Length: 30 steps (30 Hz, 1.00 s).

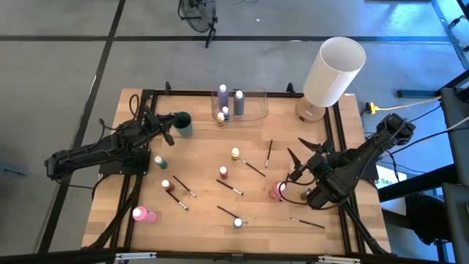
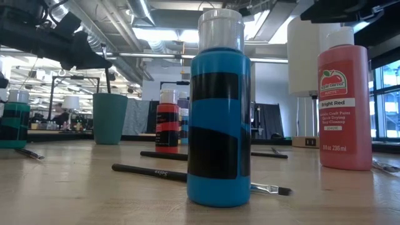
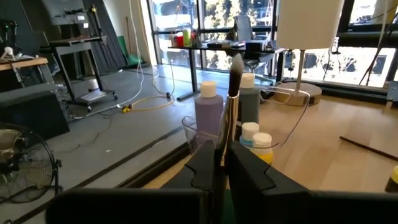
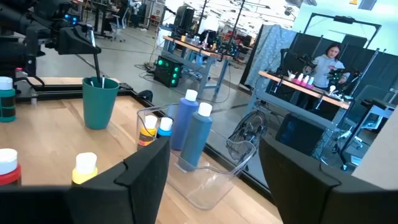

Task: Pick & Place Paint Supplies
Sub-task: Put the silver paint brush into the green cup

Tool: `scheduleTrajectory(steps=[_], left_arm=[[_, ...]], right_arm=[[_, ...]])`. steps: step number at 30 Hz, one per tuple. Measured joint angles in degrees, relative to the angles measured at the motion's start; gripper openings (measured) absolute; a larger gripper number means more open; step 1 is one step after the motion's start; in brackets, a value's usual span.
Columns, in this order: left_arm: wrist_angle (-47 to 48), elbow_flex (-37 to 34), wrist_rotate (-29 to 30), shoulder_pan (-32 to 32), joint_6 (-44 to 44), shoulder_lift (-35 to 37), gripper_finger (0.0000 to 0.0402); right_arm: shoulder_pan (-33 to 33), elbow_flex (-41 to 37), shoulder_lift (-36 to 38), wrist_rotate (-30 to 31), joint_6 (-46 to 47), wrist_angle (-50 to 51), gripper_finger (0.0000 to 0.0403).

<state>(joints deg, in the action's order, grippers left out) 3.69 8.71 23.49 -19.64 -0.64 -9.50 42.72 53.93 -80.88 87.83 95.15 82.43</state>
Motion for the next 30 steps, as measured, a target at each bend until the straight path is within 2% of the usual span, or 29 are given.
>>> scheduleTrajectory(steps=[30], left_arm=[[1.6,0.0,-1.5,0.0,1.4,0.0,0.0034]], right_arm=[[-0.4,0.0,0.0,-0.6,0.0,-1.5,0.025]])
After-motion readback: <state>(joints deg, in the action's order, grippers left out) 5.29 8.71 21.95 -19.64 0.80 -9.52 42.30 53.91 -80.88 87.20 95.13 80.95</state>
